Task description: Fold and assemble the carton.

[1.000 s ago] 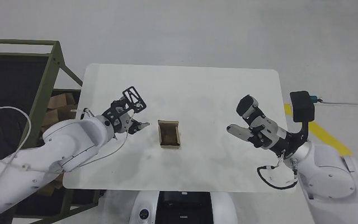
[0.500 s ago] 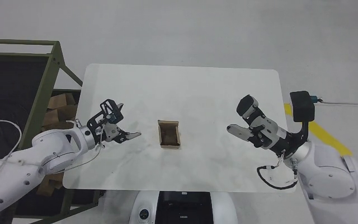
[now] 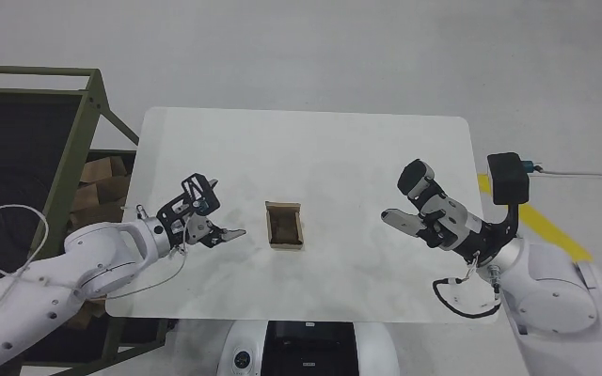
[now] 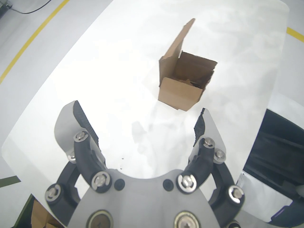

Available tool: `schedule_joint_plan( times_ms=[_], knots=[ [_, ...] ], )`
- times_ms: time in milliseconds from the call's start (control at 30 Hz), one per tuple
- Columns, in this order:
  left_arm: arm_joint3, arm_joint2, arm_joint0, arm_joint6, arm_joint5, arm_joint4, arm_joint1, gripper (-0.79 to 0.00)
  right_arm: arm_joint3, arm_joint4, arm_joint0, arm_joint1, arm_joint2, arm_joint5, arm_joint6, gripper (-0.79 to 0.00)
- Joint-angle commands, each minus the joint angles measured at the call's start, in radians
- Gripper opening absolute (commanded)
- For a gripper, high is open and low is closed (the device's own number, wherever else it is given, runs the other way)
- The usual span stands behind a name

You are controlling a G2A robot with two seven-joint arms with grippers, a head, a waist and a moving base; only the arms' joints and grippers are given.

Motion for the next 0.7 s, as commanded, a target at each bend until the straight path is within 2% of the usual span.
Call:
schedule_joint_plan(
  times_ms=[0,100,233,300,667],
  knots=[
    [0.018,0.016,-0.009,0.041,0.007,0.001,-0.015,0.000,0.000,0.000,0.000,0.000,0.000,0.000,0.000,0.000],
    [0.048,0.048,-0.022,0.114,0.008,-0.012,-0.042,0.000,0.000,0.000,0.000,0.000,0.000,0.000,0.000,0.000],
    [0.095,0.105,-0.052,0.161,0.010,-0.028,-0.084,-0.037,0.000,0.000,0.000,0.000,0.000,0.000,0.000,0.000],
    [0.119,0.134,-0.079,0.169,-0.004,-0.021,-0.106,-0.086,0.000,0.000,0.000,0.000,0.000,0.000,0.000,0.000],
    [0.281,0.299,-0.248,0.195,-0.113,0.002,-0.238,-0.157,0.000,0.000,0.000,0.000,0.000,0.000,0.000,0.000]
  ],
)
